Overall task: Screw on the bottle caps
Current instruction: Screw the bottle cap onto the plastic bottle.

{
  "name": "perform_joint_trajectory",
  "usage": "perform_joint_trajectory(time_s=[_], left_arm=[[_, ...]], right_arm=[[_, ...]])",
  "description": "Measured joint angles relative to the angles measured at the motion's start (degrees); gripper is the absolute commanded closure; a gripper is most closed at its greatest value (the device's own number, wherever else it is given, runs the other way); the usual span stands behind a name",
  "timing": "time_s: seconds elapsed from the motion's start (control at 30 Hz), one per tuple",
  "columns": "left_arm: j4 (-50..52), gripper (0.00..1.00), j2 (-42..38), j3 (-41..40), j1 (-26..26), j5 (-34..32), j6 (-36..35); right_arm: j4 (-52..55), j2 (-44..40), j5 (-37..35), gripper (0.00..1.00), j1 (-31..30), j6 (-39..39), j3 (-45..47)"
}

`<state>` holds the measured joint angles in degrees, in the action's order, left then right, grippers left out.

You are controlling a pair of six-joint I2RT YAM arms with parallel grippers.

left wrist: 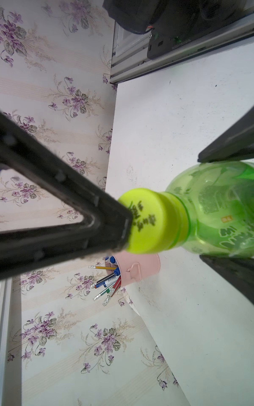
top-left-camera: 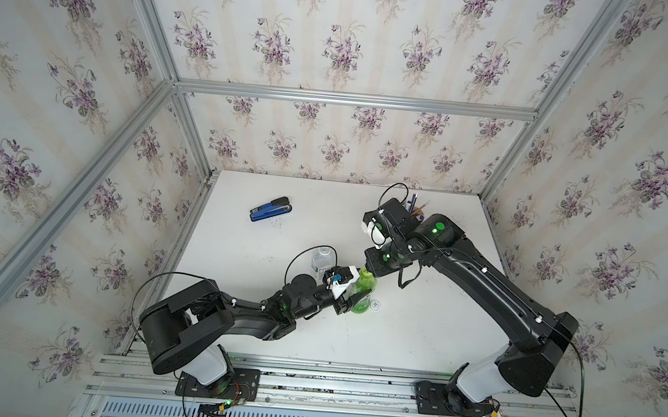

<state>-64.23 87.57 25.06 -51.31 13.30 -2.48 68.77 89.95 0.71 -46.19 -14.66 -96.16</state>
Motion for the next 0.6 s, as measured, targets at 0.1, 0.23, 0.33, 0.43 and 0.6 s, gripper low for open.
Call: perform_joint_trajectory(time_s=[0.1,0.23,0.33,0.43,0.6], left_arm=[[0.00,0.37,0.00,0.00,0.00,0.00,0.00],[-0.02,0.36,0.00,-0.02,0.00,0.00,0.00],[-0.09,0.36,-0.07,-0.13,-0.07,0.22,-0.17],[-0.09,0.36,-0.11,-0.17,-0.04,0.37,-0.13],[-0.15,0.36,-0.11,-0.22,-0.04,0.33,-0.13]], right_arm=[[-0.28,0.11,0.22,0.76,0.04,-0.02,-0.04],[-0.70,0.24,0.46,0.77,0.20,-0.17,-0.04],[-1.53,0.52,-0.24,0.77,0.52,-0.20,-0.02],[-1.55,0.50,-1.22,0.78,0.87,-0.15,0.02],[-0.68,0.44,-1.73,0.79,1.22,-0.13,0.11]])
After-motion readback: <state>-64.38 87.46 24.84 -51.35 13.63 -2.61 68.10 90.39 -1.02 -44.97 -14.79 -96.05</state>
